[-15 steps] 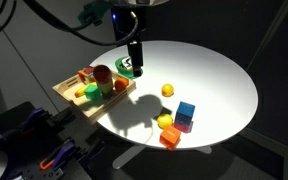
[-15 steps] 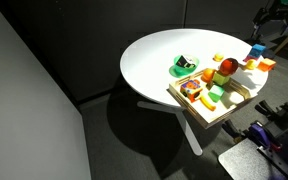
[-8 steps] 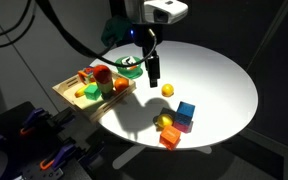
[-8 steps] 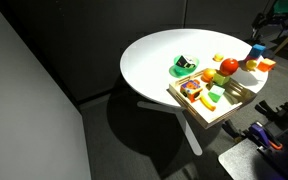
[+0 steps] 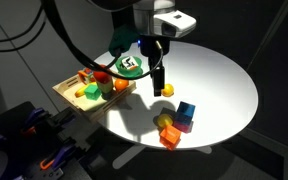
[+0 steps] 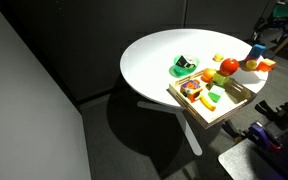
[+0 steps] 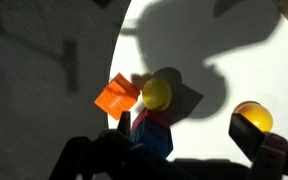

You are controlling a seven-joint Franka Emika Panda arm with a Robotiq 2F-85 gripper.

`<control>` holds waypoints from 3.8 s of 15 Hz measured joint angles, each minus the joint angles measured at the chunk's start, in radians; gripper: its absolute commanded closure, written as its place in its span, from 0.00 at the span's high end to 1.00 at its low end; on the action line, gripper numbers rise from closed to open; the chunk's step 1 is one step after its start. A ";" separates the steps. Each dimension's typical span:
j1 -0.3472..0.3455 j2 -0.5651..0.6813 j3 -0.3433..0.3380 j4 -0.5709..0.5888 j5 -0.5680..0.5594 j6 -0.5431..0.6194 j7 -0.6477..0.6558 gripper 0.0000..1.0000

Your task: Put the blue block in the crate

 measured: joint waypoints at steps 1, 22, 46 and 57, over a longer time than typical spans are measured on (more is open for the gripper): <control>0.001 0.000 0.000 0.000 0.000 0.000 0.000 1.00; -0.002 0.202 -0.069 0.194 0.105 -0.043 0.130 1.00; -0.016 0.469 -0.098 0.466 0.162 -0.119 0.263 1.00; -0.016 0.485 -0.098 0.472 0.162 -0.119 0.263 1.00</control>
